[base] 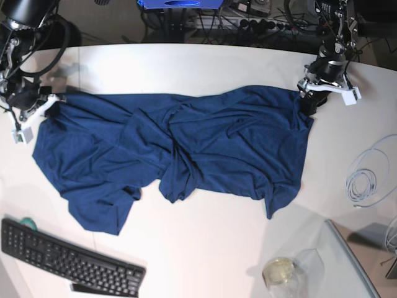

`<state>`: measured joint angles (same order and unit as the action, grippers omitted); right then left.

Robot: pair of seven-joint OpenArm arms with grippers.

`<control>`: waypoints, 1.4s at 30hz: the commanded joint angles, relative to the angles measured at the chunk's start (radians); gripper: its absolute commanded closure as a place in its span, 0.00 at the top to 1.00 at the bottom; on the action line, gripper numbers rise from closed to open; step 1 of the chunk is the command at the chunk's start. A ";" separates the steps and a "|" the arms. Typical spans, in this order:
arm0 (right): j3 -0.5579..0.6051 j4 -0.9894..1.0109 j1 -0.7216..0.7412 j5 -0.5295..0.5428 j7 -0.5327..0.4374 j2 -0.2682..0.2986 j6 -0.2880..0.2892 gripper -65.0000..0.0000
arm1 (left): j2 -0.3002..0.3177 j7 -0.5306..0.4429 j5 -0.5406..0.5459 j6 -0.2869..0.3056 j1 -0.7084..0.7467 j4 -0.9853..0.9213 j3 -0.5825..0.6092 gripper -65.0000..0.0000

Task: Layout the t-shirt on the table in an organized manner, then fold the t-shirt properly
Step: 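Grasp the shirt edge corners with both grippers, then lift the shirt with both grippers and swing it up off the table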

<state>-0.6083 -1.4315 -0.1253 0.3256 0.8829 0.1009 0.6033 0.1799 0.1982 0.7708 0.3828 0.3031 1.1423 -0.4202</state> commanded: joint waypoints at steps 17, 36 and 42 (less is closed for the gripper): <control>-0.002 -0.016 0.013 0.011 -0.017 0.015 0.007 0.00 | 0.011 -0.004 0.003 0.002 -0.040 -0.074 0.002 0.37; -0.015 0.001 0.003 0.013 -0.015 0.007 -0.001 0.00 | 0.051 0.099 0.008 -0.069 0.066 0.276 -0.007 0.00; -0.072 -0.005 -0.009 0.014 -0.014 0.012 0.004 0.00 | 0.045 0.100 0.009 -0.081 0.103 0.359 -0.072 0.00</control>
<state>-0.6762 -1.4155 -0.1448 0.3294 0.8841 0.0986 0.6025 0.2077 0.3256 0.7647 0.2878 0.4103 1.4815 -0.4862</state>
